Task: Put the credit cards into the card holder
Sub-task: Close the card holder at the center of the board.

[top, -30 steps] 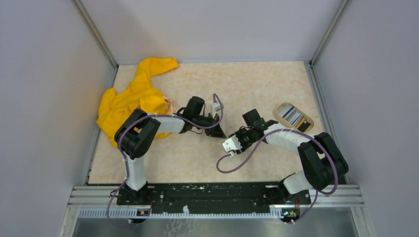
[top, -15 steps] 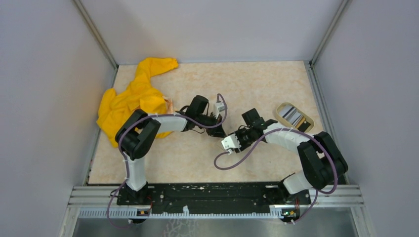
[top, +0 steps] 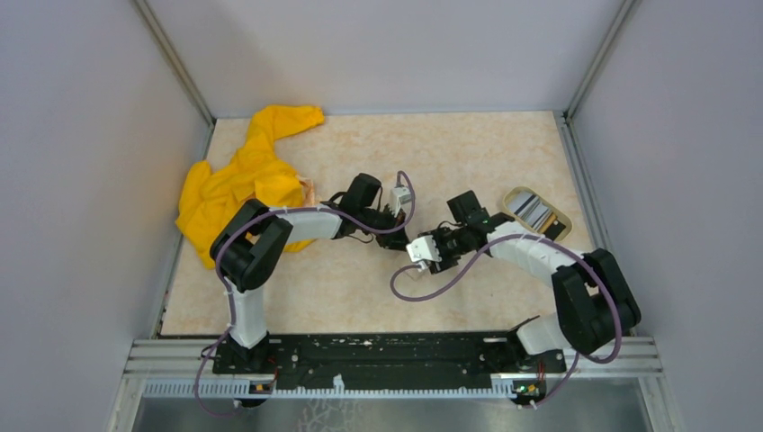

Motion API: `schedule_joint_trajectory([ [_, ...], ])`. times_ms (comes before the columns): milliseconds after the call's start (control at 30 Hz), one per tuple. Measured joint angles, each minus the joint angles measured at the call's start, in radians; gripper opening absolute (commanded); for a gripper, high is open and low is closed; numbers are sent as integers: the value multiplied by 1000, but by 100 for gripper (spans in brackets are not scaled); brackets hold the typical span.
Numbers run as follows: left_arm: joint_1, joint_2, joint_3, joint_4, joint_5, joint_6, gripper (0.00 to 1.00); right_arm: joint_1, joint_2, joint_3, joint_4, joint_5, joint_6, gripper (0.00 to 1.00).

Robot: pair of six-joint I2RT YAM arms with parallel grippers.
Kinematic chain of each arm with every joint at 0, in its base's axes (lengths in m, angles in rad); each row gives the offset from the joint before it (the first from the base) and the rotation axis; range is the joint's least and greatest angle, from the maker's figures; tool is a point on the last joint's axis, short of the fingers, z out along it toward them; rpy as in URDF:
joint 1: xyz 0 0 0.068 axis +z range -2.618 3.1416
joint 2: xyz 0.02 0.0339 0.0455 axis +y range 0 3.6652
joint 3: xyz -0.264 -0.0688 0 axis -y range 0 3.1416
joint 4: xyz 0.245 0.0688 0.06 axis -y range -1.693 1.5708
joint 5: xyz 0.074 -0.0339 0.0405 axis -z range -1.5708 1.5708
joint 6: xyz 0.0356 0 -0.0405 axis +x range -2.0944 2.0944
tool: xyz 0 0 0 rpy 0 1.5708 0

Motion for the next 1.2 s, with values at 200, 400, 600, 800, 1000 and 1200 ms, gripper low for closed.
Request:
schedule_joint_trajectory([
  [200, 0, 0, 0, 0, 0, 1, 0, -6, 19, 73, 14, -36, 35, 36],
  [400, -2, 0, 0, 1, 0, 1, 0, -6, 115, 135, 34, -40, 41, 31],
  [600, -2, 0, 0, 5, 0, 0, 0, -6, 177, 142, 27, -39, 25, 31],
  [800, -2, 0, -2, 8, 0, 1, 2, 4, 196, 156, 16, -39, 10, 27],
  [1000, -2, 0, -3, 9, 0, 0, 4, 14, 214, 179, -12, -37, 3, 19],
  [1200, -2, -1, -8, 20, 1, 0, 7, 23, 218, 180, -18, -37, -3, 4],
])
